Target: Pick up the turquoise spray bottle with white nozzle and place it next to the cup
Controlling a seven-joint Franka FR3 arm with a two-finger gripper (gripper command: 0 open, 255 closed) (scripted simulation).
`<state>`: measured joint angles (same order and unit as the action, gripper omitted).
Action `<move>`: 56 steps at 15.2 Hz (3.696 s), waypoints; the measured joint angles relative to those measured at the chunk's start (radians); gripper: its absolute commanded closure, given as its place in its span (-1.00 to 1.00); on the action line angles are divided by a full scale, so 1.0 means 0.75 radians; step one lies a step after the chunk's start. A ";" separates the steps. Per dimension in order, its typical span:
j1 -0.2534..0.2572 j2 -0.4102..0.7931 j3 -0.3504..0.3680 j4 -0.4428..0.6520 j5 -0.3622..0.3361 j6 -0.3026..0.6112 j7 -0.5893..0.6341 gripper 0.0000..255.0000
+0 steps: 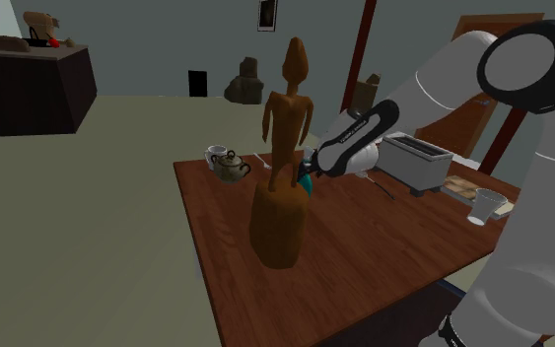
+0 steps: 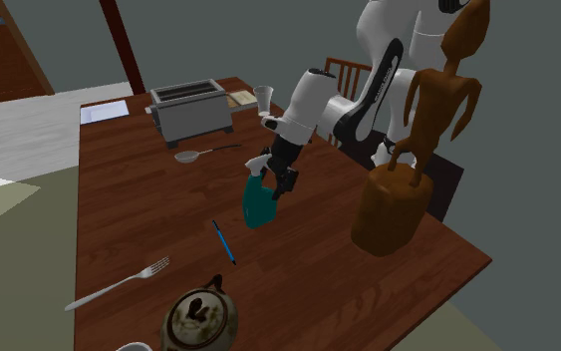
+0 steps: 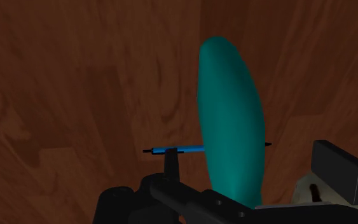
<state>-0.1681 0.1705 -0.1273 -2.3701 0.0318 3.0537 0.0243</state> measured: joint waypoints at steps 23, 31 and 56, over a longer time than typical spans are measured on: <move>0.003 0.007 -0.003 0.031 -0.001 -0.023 0.003 1.00; 0.020 -0.103 -0.028 0.053 -0.046 -0.155 0.032 1.00; 0.026 -0.355 -0.032 0.253 -0.109 -0.603 0.070 1.00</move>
<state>-0.1484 -0.0954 -0.1516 -2.1805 -0.0501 2.6011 0.0765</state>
